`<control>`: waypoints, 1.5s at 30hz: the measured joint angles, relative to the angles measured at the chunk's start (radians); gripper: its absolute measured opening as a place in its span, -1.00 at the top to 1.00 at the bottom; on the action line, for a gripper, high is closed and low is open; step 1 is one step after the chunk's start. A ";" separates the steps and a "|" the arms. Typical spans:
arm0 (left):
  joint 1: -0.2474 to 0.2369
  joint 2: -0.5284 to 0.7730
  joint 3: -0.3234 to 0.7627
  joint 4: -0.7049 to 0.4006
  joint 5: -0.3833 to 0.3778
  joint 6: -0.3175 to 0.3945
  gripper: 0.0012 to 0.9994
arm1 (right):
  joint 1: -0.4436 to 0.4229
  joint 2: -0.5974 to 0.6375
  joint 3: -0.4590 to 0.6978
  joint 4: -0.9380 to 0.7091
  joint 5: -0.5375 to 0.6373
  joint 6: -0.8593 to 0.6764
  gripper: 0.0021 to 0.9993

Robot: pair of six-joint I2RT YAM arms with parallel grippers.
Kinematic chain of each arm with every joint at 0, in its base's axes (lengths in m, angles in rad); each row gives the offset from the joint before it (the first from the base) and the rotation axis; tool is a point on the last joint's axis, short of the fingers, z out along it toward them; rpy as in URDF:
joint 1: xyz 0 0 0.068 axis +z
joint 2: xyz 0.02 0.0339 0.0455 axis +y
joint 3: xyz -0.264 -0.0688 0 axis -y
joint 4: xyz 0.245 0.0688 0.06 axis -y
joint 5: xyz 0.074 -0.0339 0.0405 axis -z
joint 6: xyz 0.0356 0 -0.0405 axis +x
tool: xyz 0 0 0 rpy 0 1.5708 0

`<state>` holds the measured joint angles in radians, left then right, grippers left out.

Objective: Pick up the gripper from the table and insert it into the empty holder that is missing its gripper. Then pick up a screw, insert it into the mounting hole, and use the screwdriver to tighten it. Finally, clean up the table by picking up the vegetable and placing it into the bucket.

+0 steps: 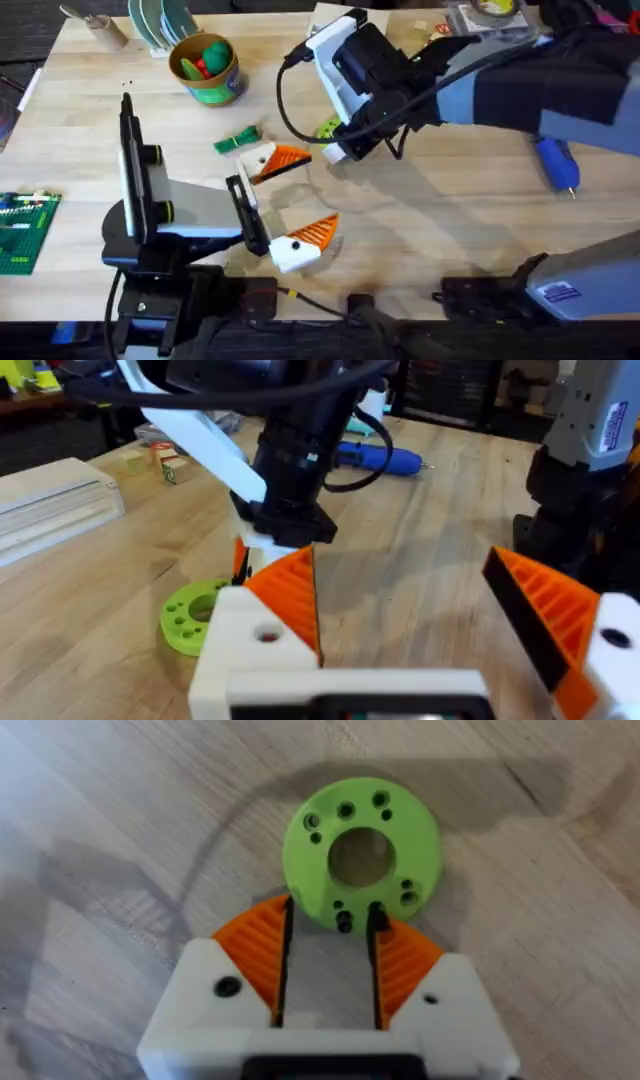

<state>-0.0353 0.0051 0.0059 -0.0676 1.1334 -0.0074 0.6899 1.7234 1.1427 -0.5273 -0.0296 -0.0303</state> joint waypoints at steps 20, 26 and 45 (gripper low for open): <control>0.000 0.000 0.000 0.000 0.000 0.000 -0.99 | 0.002 0.013 0.001 0.008 0.037 0.000 0.37; 0.000 0.000 0.000 0.000 0.000 0.000 -0.99 | 0.002 0.013 0.001 0.008 0.040 0.000 0.61; 0.000 0.000 0.000 0.000 0.000 0.000 -0.99 | 0.005 0.015 0.010 -0.003 0.040 0.000 0.99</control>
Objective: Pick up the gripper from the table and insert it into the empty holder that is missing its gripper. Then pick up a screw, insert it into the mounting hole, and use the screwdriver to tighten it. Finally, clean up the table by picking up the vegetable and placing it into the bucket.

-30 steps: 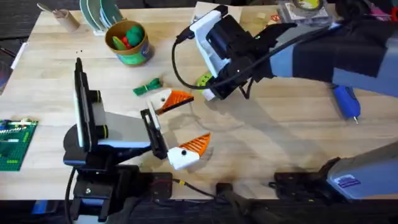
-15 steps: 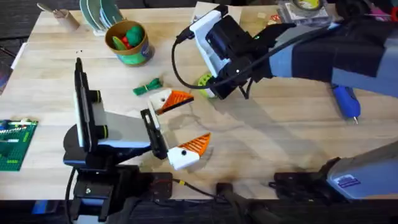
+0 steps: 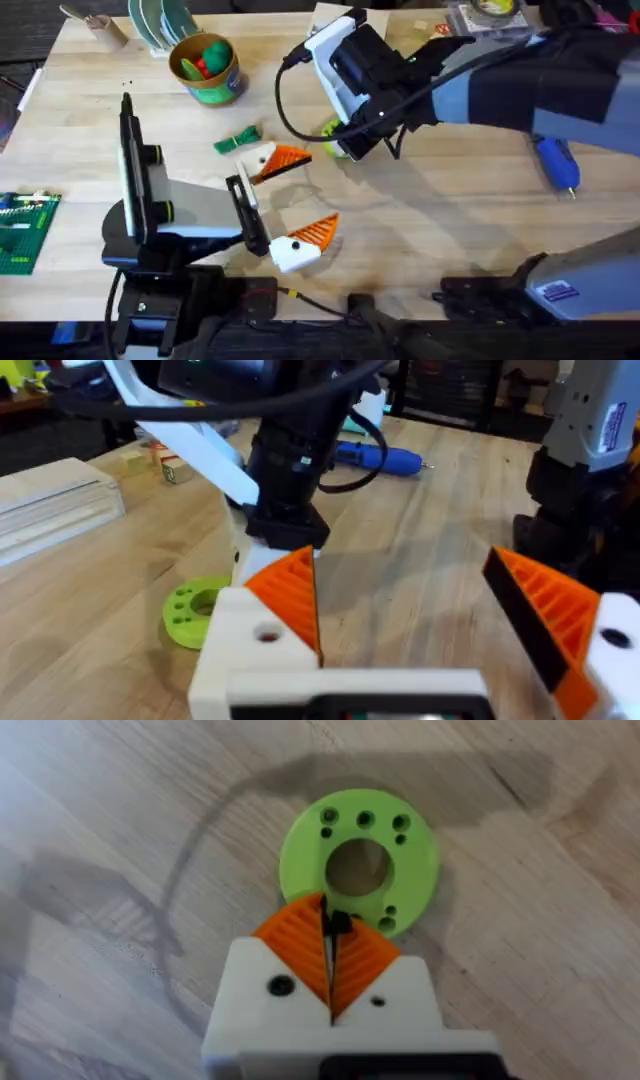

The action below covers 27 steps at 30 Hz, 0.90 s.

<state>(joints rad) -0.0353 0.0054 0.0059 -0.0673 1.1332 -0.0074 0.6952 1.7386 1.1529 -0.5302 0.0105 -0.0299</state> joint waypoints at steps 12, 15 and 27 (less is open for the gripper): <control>0.000 0.000 0.000 0.000 0.000 0.000 -0.98 | -0.018 -0.004 0.055 -0.032 -0.001 0.000 0.99; 0.000 0.000 0.000 0.000 0.000 0.000 -0.99 | -0.031 -0.025 0.068 -0.071 0.000 0.000 0.99; 0.000 0.000 0.000 0.000 0.000 0.000 -0.99 | -0.015 -0.049 0.356 -0.299 0.051 -0.055 0.99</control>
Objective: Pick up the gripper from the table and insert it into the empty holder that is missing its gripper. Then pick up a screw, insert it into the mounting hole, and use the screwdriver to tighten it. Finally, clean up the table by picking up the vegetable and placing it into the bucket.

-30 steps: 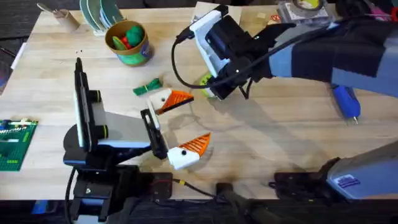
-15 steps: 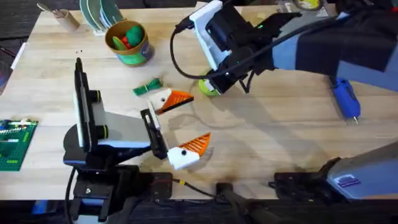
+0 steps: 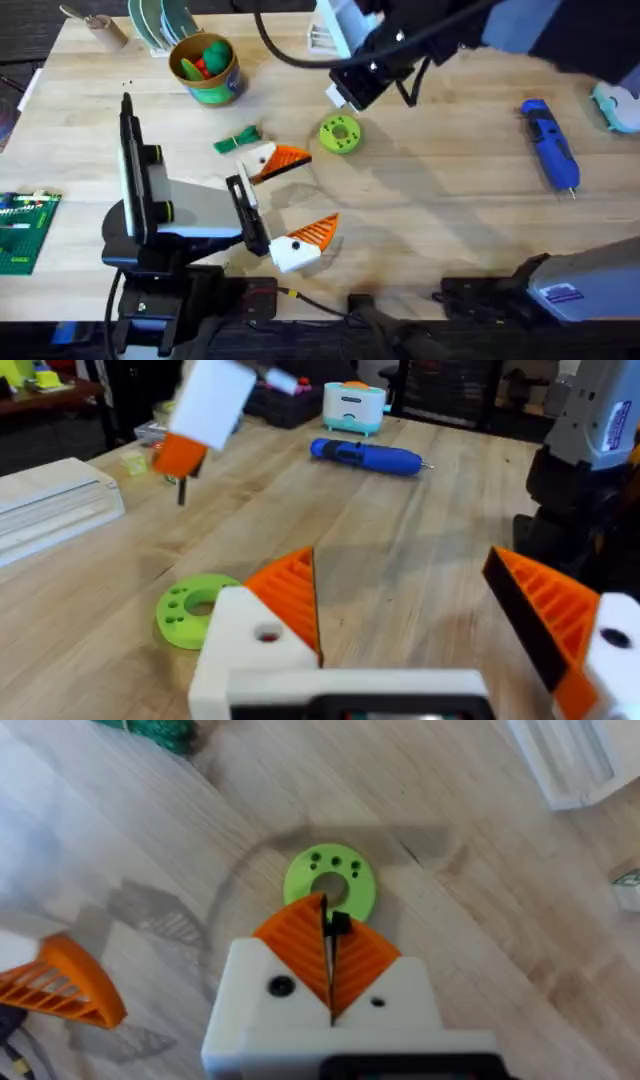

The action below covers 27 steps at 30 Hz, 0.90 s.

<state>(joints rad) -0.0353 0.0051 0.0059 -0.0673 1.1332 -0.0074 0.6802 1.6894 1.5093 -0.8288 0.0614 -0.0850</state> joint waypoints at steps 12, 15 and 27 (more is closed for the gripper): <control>0.000 0.000 0.000 0.000 0.000 0.000 -0.99 | 0.175 -0.002 0.247 -0.087 0.006 -0.031 0.99; 0.000 0.000 0.000 0.000 0.000 0.000 -0.99 | 0.230 -0.002 0.248 -0.103 0.005 -0.042 0.99; 0.000 0.000 0.000 0.000 0.000 0.000 -0.99 | 0.325 0.009 0.353 -0.221 0.006 -0.047 0.99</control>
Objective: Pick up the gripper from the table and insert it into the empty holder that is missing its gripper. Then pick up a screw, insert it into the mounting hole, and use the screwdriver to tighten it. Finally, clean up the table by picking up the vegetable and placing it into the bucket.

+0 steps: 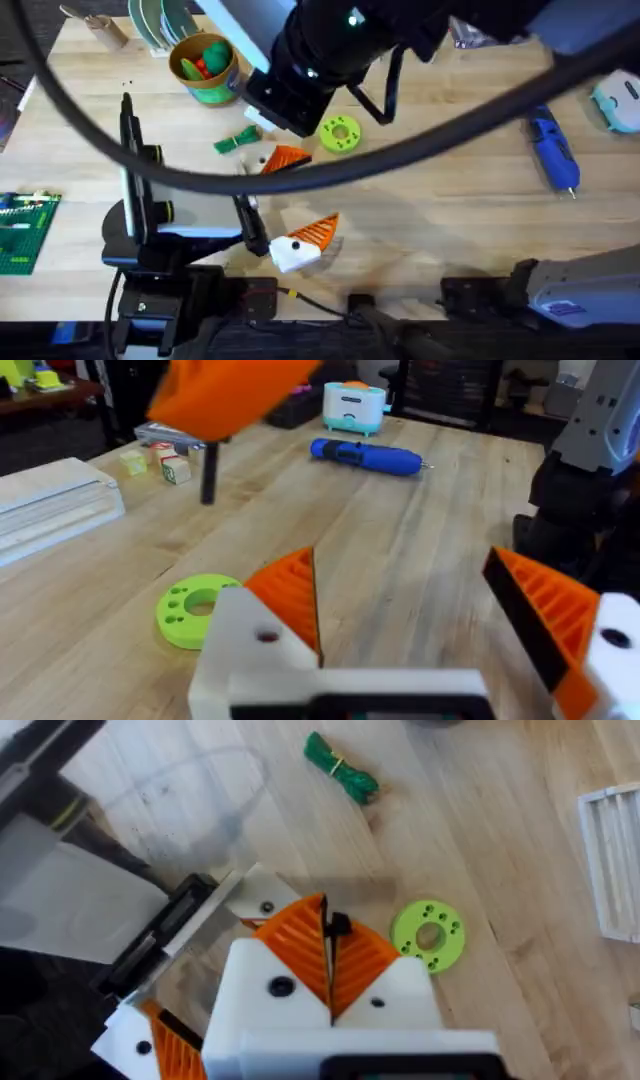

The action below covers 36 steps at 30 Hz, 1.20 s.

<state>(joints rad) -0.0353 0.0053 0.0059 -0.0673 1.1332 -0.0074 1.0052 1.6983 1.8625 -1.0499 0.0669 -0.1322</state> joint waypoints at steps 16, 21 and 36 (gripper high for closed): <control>0.000 0.000 0.000 0.000 0.000 0.000 -0.99 | 0.084 0.068 0.029 -0.065 0.000 0.001 0.99; 0.000 0.000 0.000 0.000 0.000 0.000 -0.99 | 0.084 0.080 0.029 -0.055 0.000 0.004 0.99; 0.000 0.000 0.000 0.000 0.000 0.000 -0.99 | 0.084 0.083 0.029 -0.054 -0.012 0.009 0.99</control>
<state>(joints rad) -0.0353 0.0051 0.0059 -0.0676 1.1335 -0.0074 1.0893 1.7815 1.8915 -1.1034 0.0547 -0.1234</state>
